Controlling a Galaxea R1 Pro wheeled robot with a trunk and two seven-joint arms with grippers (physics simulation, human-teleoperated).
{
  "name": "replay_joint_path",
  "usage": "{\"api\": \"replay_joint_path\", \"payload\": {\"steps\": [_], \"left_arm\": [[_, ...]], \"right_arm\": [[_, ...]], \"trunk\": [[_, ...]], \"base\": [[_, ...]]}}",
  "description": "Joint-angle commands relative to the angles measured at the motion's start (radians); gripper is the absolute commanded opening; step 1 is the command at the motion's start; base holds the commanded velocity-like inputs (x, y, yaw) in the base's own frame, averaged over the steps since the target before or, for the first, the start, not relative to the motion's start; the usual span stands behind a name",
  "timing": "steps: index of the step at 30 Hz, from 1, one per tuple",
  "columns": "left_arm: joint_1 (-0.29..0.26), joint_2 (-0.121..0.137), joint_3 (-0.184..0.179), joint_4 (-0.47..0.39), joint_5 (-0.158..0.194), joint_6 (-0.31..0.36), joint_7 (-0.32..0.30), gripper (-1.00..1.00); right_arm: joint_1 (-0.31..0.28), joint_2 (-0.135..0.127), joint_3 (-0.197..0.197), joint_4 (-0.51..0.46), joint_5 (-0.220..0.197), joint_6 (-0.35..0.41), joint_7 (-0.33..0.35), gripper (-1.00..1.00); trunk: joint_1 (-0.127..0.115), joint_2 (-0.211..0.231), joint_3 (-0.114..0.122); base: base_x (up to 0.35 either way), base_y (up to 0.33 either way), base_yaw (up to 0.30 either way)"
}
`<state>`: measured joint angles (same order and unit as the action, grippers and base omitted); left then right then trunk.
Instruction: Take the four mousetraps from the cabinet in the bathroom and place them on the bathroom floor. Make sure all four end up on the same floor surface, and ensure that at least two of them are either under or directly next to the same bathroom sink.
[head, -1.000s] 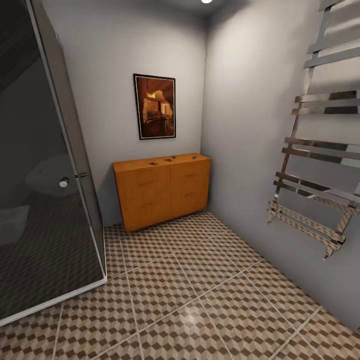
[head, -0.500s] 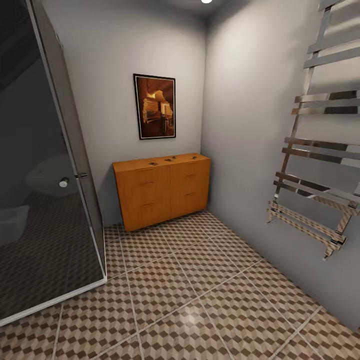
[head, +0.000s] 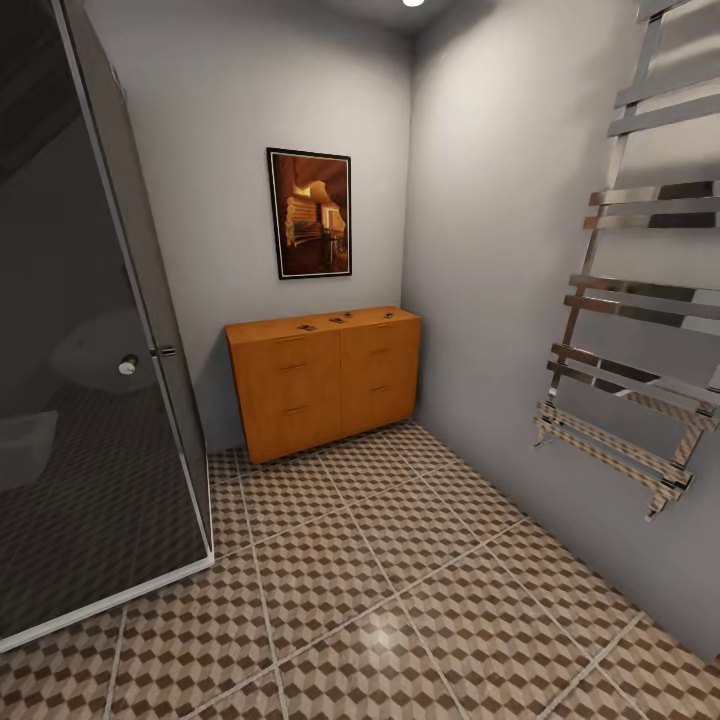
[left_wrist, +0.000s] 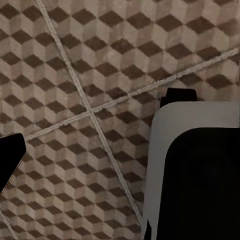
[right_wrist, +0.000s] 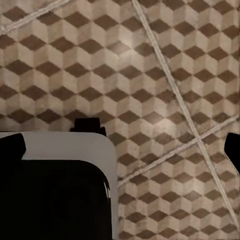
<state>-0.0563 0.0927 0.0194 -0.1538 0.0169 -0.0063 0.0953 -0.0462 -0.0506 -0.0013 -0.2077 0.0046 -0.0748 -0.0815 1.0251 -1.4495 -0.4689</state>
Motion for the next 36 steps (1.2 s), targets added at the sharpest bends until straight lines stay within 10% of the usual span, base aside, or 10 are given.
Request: {"api": "replay_joint_path", "payload": {"steps": [1,5,6,13,36], "left_arm": [[-0.006,-0.001,0.002,-0.006,0.008,0.005,0.007,1.00],[-0.029,-0.018,0.000,-0.028,0.030,0.028,0.030,1.00],[-0.078,-0.037,0.000,-0.988,0.038,0.541,0.086,1.00],[-0.081,-0.055,-0.006,-1.010,0.045,0.443,0.085,1.00],[-0.083,-0.062,-0.041,-0.985,0.043,0.425,0.086,1.00]], "right_arm": [[-0.006,0.000,0.000,-0.005,-0.002,0.003,-0.001,1.00],[-0.029,0.008,0.006,-0.028,-0.005,0.025,0.002,1.00],[-0.085,0.009,0.007,-0.961,-0.005,0.227,0.003,1.00],[-0.091,0.012,0.048,-0.992,-0.005,0.099,0.009,1.00],[-0.092,0.012,0.079,-0.984,-0.003,0.084,0.011,1.00]], "trunk": [[0.000,-0.001,-0.001],[0.000,-0.001,-0.001],[0.000,-0.001,-0.001],[0.000,-0.001,-0.001],[0.000,-0.001,-0.001]], "base": [[0.000,0.000,0.000],[0.000,0.000,0.000],[0.000,0.000,0.000],[0.000,0.000,0.000],[0.000,0.000,0.000]]}}
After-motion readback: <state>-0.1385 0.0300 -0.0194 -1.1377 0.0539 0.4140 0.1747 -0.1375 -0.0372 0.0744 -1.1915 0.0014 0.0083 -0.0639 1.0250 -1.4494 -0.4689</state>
